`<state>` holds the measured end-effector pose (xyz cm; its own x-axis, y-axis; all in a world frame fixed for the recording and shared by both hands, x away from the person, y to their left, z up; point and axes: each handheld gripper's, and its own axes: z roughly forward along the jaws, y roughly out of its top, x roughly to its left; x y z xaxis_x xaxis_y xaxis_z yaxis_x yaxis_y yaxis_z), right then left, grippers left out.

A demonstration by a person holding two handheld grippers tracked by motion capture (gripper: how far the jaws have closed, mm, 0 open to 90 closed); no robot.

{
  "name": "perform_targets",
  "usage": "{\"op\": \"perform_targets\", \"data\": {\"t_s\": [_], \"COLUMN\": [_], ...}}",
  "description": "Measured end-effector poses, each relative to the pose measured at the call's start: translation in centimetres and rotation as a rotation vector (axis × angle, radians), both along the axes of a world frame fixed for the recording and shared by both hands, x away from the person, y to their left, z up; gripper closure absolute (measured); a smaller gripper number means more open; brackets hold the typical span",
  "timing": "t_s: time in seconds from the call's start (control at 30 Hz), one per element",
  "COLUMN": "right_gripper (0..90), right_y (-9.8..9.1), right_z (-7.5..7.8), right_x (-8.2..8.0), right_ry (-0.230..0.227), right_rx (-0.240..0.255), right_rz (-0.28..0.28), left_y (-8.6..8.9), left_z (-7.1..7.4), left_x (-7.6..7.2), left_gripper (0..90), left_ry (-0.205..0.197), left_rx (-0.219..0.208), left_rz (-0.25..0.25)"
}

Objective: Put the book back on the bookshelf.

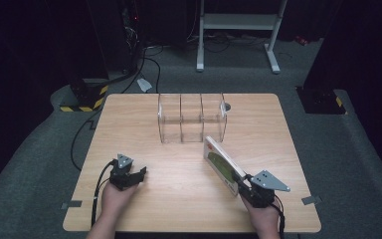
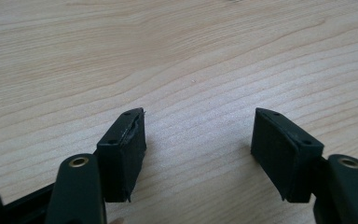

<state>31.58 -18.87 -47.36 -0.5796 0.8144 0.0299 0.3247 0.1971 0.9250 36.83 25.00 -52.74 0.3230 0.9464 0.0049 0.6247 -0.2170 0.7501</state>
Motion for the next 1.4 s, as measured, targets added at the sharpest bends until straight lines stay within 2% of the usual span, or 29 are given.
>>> {"op": "perform_targets", "data": {"t_s": [0.27,0.37,0.53,0.67,0.83,1.0,1.2,1.27,1.4], "right_gripper": [74.9,75.1,75.1,75.2,75.2,75.2,75.2,75.1,75.1], "right_y": [-1.1,-1.1,-1.1,-0.5,0.0,0.8,2.2,2.9,3.4], "right_z": [0.5,0.8,1.2,1.5,2.2,3.2,4.6,4.7,4.5], "right_x": [0.0,-0.2,-0.3,-0.4,-0.2,0.8,2.1,3.1,4.3], "right_ry": [-0.027,-0.043,-0.038,-0.064,-0.077,-0.078,-0.113,-0.126,-0.124], "right_rx": [0.003,-0.009,0.008,-0.011,0.008,0.004,-0.019,-0.016,0.001], "right_rz": [-0.056,-0.097,-0.102,-0.11,-0.115,-0.123,-0.145,-0.166,-0.179], "left_y": [0.0,0.0,0.0,0.0,0.0,0.0,0.0,0.0,0.1], "left_z": [0.0,0.0,0.0,0.0,0.0,-0.1,-0.1,-0.1,0.0], "left_x": [-0.1,-0.1,-0.1,-0.1,-0.2,-0.2,-0.2,-0.3,-0.3], "left_gripper": [36.1,36.1,36.2,36.2,36.2,36.0,35.1,34.8,34.6], "left_ry": [-0.002,-0.002,-0.003,-0.003,-0.006,-0.007,-0.006,-0.005,-0.002], "left_rx": [-0.001,-0.002,0.0,0.0,0.0,-0.004,-0.004,-0.004,-0.003], "left_rz": [-0.006,-0.005,-0.007,-0.007,-0.011,-0.014,-0.023,-0.024,-0.031]}}
